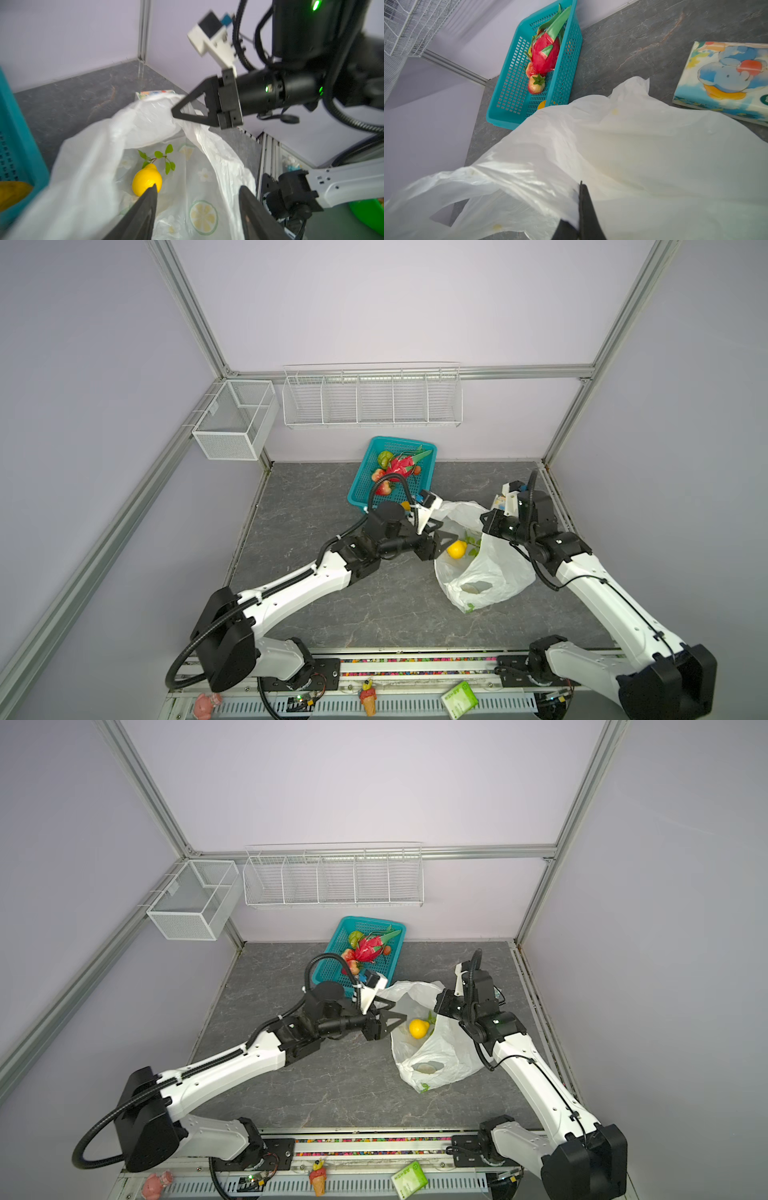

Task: Place the fake fruits into the plastic bag and tie a complex knot
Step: 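Move the left gripper back over the teal basket toward the orange mango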

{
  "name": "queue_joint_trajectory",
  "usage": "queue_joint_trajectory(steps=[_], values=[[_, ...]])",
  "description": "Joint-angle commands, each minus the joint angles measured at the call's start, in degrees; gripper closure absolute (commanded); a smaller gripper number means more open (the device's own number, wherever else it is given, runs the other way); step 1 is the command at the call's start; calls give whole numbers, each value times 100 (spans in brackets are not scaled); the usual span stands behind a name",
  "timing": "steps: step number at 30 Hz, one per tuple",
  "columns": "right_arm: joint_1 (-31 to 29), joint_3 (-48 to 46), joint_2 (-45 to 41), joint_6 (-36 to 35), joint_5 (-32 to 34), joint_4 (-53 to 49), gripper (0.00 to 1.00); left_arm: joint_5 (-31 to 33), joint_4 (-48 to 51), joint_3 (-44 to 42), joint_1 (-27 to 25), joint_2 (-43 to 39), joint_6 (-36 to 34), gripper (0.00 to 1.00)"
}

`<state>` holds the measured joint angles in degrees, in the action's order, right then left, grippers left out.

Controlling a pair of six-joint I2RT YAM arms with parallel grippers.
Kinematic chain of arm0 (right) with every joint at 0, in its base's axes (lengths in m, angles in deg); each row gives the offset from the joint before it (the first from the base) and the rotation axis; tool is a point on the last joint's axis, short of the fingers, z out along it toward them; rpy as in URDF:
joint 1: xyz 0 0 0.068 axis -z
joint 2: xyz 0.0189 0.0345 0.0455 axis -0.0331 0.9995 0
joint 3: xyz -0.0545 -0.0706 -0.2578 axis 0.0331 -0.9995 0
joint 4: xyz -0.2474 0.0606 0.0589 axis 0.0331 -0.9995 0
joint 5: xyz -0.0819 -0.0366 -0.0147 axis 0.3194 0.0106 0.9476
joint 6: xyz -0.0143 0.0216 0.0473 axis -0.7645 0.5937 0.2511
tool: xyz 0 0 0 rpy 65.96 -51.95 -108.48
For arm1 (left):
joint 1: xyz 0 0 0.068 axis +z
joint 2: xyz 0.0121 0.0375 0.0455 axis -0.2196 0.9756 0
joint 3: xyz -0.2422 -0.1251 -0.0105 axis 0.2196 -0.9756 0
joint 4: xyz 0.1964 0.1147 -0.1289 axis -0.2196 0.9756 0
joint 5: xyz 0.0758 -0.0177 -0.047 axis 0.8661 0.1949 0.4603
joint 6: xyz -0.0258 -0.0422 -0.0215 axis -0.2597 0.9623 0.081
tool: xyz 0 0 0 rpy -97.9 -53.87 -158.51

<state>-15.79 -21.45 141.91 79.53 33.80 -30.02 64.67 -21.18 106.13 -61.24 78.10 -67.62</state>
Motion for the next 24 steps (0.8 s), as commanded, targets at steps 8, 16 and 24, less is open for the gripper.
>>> queue_joint_trajectory(steps=[8, 16, 24], values=[[31, 42, 22, -371, 240, -138, 94, 1663, 1867, 1582, 1522, 943, 582, 33], [38, 111, 119, -495, 173, -135, 94, 1799, 4278, 4583, 1708, 3729, -971, 29], [60, 115, 106, -562, 167, -171, 94, 1113, 5779, 6883, 1708, 5664, -2025, 29]])
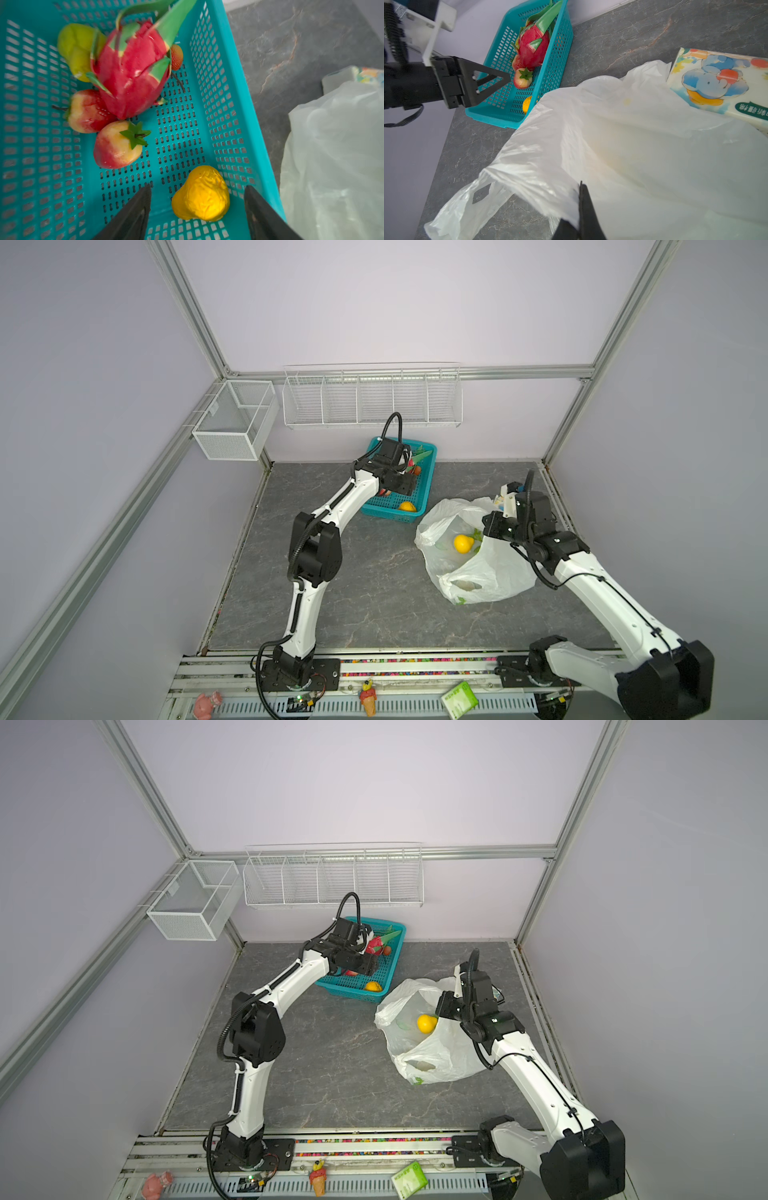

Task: Place the fake fruits into the plastic bag and tie a complex knot
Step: 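Move the left gripper back over the teal basket toward the orange mango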

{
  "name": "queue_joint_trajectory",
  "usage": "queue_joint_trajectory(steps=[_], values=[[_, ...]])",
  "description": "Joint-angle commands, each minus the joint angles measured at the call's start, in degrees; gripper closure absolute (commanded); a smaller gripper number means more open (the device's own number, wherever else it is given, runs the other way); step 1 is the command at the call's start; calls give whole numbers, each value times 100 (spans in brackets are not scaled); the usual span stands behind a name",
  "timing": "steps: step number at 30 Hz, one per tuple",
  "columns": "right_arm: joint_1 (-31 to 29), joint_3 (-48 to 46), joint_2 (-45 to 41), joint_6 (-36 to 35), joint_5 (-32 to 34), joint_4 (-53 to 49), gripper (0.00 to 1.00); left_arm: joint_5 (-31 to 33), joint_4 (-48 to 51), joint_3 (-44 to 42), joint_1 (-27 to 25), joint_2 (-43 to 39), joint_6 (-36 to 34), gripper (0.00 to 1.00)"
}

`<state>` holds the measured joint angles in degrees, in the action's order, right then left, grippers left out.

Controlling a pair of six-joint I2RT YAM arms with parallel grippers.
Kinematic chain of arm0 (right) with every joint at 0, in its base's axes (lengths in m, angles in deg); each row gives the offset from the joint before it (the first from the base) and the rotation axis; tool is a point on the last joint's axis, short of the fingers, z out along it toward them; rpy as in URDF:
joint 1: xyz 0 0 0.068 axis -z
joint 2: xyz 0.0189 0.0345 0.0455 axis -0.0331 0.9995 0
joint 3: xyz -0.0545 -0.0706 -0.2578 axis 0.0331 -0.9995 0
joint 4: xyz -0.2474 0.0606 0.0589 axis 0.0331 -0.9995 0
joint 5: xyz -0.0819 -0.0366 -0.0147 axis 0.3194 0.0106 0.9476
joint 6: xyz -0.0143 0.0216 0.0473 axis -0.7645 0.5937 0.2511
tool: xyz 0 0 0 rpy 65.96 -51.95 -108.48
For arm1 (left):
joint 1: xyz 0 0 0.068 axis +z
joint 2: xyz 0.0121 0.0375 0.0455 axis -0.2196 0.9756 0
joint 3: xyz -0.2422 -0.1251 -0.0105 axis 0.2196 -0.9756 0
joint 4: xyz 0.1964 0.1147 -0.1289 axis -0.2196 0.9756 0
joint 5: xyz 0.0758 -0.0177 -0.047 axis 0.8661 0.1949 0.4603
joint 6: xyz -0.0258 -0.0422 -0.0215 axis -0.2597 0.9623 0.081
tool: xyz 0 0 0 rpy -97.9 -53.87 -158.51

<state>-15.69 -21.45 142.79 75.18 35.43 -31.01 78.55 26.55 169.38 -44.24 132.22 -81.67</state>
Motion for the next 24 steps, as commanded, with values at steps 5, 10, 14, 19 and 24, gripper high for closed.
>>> queue_joint_trajectory(steps=[5, 10, 14, 19, 24], values=[[54, 101, 25, -147, -12, -75, 94, -356, 1392, 1080, 9, 854, -975, 28], [66, 91, 76, -112, -73, -14, 94, -307, 1625, 1290, 9, 1125, -1134, 27], [64, 82, 140, -97, -130, 35, 94, -67, 1704, 1309, 9, 1267, -1235, 26], [66, 46, 167, -72, -157, 75, 94, 356, 1773, 1459, 4, 1406, -1149, 27], [65, -7, 133, -68, -135, 75, 94, 1002, 1592, 1459, 9, 1422, -785, 29]])
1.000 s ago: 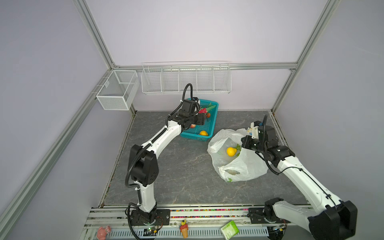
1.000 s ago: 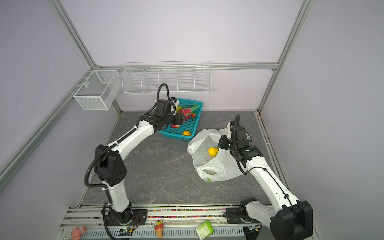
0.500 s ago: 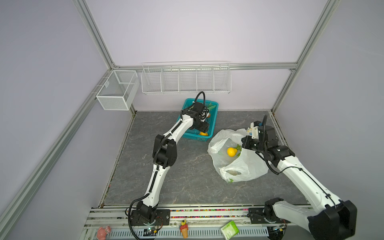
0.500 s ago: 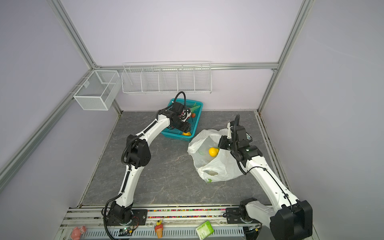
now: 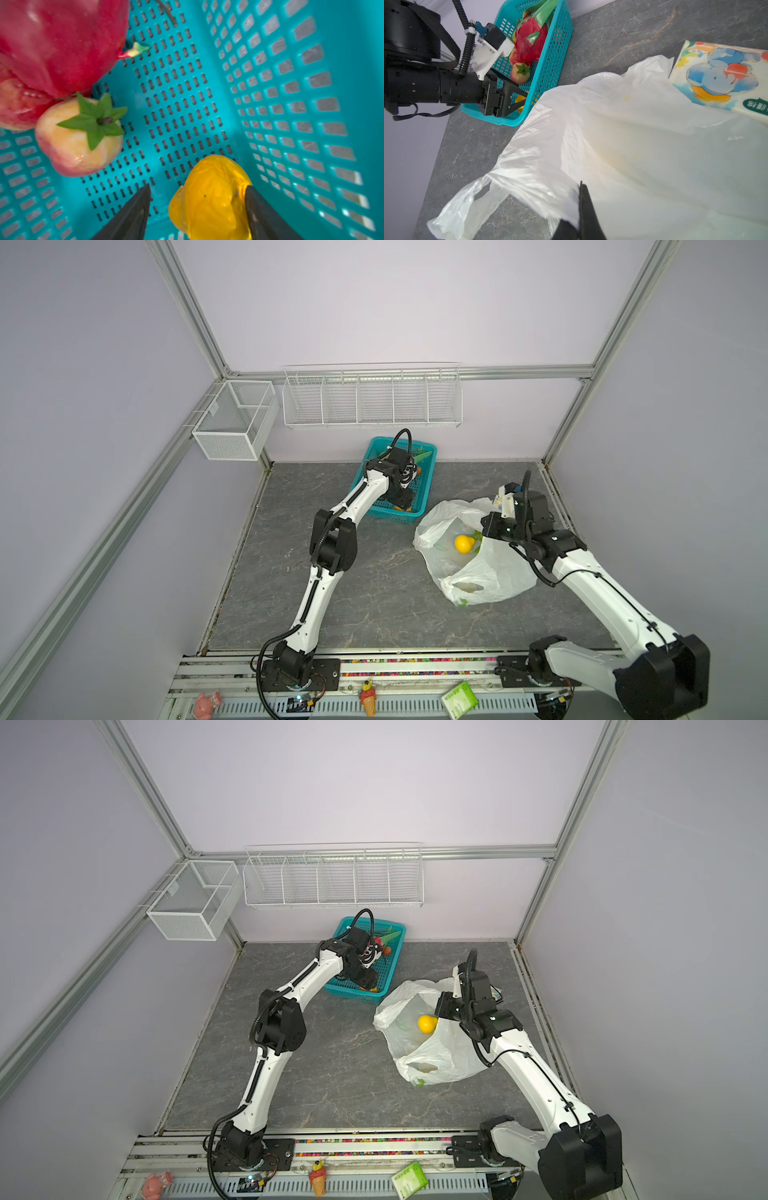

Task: Place the fake fruits into the plastic bag and tie a complex knot
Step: 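Move the left gripper back over the teal basket toward the orange mango, then lower the left gripper and grasp the orange mango in the basket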

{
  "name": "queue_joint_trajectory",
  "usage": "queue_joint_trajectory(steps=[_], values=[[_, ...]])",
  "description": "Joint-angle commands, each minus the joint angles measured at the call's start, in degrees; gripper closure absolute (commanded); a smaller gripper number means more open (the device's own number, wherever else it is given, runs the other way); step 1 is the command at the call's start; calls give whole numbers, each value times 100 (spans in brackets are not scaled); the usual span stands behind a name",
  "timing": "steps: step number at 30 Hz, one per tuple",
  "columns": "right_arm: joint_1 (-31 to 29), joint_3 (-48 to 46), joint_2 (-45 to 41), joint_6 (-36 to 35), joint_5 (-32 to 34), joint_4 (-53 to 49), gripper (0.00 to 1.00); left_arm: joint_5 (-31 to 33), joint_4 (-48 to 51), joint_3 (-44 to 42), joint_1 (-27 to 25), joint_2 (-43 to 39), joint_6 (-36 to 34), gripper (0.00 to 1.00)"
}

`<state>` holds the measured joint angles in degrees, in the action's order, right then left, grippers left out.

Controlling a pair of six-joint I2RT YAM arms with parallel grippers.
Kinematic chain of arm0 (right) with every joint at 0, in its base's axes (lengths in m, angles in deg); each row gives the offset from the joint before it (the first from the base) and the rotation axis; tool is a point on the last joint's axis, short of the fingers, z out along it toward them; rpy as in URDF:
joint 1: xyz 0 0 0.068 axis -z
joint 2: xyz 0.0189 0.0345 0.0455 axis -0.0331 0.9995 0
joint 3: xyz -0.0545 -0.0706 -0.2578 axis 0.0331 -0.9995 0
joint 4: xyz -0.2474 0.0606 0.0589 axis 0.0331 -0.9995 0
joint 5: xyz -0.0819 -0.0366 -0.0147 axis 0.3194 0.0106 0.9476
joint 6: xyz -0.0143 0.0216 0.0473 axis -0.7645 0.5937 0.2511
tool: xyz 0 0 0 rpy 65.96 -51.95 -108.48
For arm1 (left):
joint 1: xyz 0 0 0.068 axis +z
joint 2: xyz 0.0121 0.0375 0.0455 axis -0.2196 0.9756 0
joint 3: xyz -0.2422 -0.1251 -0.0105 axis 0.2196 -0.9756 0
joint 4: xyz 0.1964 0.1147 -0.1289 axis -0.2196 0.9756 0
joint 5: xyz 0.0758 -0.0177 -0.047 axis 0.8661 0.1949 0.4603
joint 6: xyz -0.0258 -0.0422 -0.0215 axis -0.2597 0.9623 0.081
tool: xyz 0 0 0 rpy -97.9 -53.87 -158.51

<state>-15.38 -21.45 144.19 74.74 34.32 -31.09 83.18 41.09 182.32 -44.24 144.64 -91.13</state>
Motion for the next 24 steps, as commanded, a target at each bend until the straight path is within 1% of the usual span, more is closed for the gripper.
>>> queue_joint_trajectory(steps=[1, 4, 7, 9, 13, 15, 18, 20, 24], values=[[40, -29, -16, -24, -20, 94, 94, 726, 83, 165, 16, 180, 285, 29], [40, -52, -13, -9, -21, 108, 94, 910, -54, 181, 100, 123, 714, 29], [36, -68, 27, 2, -62, 128, 94, 686, -163, 141, 243, -12, 1132, 29], [38, -78, 34, -1, -67, 136, 94, 538, -146, 72, 295, -133, 1231, 29], [38, -96, 35, -13, -49, 158, 94, 138, -71, -171, 304, -284, 923, 26], [39, -104, 62, 10, -82, 189, 94, -109, 62, -195, 296, -268, 606, 23], [34, -121, 104, 19, -113, 229, 94, -388, 263, -152, 299, -207, 352, 20], [35, -131, 133, 32, -126, 257, 94, -472, 365, -118, 294, -173, 252, 19], [40, -139, 168, 51, -146, 303, 94, -383, 703, 85, 287, -4, 137, 15]])
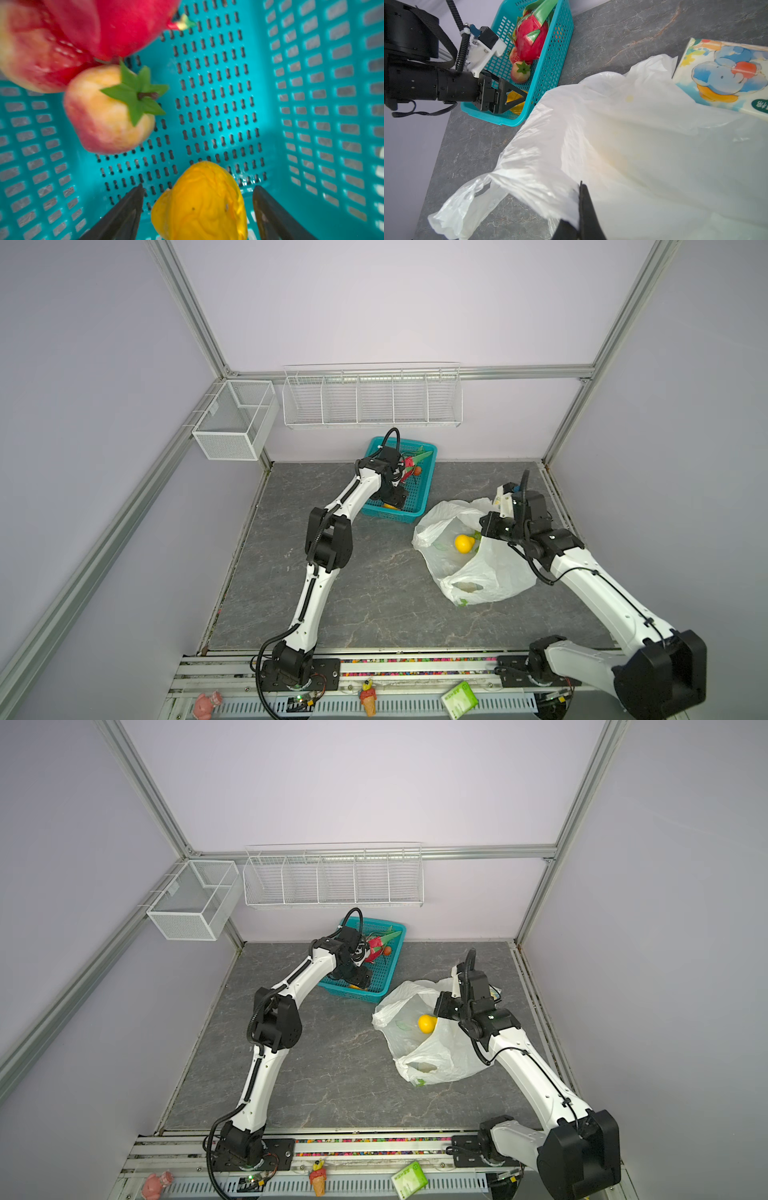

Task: Place the fake fruits into the plastic bag and tie a complex knot
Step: 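Lower the left gripper and grasp the orange mango in the basket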

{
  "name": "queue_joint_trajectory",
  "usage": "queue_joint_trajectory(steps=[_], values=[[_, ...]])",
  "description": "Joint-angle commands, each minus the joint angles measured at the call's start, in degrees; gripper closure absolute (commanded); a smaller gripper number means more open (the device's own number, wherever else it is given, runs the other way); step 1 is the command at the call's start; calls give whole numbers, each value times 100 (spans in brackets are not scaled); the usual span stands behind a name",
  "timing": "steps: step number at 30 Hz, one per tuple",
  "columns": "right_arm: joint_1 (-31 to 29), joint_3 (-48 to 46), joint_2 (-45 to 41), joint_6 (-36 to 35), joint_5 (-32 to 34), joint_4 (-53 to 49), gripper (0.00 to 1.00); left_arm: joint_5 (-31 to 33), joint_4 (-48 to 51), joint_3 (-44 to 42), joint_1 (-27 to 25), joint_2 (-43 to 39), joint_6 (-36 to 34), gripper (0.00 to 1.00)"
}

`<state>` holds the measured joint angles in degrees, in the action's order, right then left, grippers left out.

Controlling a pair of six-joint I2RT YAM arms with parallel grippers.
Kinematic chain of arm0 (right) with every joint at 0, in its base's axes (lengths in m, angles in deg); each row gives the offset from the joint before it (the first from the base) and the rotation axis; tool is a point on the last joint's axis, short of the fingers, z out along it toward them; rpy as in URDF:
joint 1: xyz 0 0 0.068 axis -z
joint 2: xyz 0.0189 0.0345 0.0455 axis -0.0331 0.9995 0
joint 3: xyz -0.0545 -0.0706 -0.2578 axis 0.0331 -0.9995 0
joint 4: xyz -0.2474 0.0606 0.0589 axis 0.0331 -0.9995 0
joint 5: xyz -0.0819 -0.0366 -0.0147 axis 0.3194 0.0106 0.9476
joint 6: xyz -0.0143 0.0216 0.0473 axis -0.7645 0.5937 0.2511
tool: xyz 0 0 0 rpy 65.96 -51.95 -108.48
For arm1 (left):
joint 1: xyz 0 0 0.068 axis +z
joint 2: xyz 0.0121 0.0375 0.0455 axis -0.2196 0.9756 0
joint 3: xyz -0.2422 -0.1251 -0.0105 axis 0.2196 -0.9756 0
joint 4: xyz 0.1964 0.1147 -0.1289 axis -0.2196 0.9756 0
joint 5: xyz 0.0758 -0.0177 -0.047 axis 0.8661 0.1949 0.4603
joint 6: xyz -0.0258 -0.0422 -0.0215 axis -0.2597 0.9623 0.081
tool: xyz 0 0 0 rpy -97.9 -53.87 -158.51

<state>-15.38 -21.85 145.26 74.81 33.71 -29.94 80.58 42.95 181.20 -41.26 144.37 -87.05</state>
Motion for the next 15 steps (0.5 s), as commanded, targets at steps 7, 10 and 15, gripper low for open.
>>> queue_joint_trajectory(steps=[7, 10, 15], values=[[37, -118, 96, 57, -102, 223, 94, 71, 1050, 573, -33, 417, -643, 13], [33, -131, 96, 66, -130, 249, 94, 235, 1040, 618, -50, 562, -755, 13], [45, -141, 97, 75, -144, 258, 94, 510, 1035, 804, -51, 763, -763, 14]])
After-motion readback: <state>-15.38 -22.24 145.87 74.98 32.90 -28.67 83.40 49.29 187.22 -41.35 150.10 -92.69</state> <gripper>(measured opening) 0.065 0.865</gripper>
